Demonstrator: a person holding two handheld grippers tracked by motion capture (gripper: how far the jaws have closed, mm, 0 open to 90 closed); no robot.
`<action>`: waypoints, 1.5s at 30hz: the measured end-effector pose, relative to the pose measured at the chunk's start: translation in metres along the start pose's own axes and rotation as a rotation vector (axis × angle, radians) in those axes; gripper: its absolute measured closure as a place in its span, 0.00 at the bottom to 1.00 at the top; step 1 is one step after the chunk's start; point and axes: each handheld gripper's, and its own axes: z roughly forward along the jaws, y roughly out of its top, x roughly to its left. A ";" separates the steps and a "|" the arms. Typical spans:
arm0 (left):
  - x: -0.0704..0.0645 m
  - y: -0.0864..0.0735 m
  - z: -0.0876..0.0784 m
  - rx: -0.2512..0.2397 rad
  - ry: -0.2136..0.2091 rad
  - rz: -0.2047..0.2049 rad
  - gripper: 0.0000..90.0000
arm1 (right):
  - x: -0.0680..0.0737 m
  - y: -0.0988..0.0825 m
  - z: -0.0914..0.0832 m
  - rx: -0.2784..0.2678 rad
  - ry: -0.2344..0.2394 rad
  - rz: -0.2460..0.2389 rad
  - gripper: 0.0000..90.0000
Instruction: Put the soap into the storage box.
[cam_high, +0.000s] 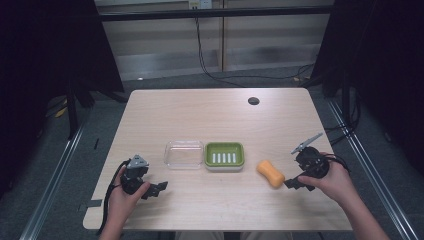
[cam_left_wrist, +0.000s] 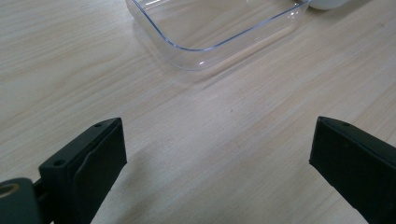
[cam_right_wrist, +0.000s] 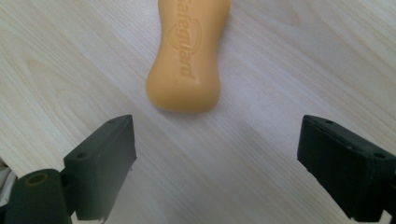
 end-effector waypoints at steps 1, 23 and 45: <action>0.000 0.000 0.000 0.001 0.000 0.000 0.04 | 0.001 0.002 0.001 0.004 0.002 -0.004 0.13; -0.001 0.002 0.000 0.006 0.000 0.014 0.04 | 0.006 0.036 0.017 0.084 0.015 0.041 0.14; -0.001 0.003 0.001 0.007 0.009 0.026 0.04 | 0.009 0.055 0.042 0.123 -0.003 0.064 0.18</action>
